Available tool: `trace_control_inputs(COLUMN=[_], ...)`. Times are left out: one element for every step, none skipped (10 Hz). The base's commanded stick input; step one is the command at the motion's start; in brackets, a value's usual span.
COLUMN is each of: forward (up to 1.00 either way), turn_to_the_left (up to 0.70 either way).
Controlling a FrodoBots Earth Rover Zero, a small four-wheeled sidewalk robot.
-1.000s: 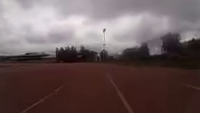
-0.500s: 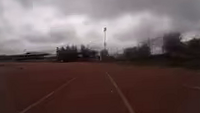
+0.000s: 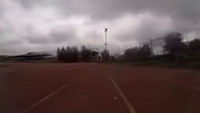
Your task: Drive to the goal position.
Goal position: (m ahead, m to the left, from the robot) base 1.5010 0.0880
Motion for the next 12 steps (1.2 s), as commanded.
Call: trace_control_inputs(forward=[0.70, 0.70, 0.70, 0.70, 0.70, 0.70, 0.70, 0.70, 0.70, 0.70, 0.70, 0.70], turn_to_the_left=[0.00, 0.00, 0.00, 0.00, 0.00, 0.00, 0.00, 0.00, 0.00, 0.00, 0.00, 0.00])
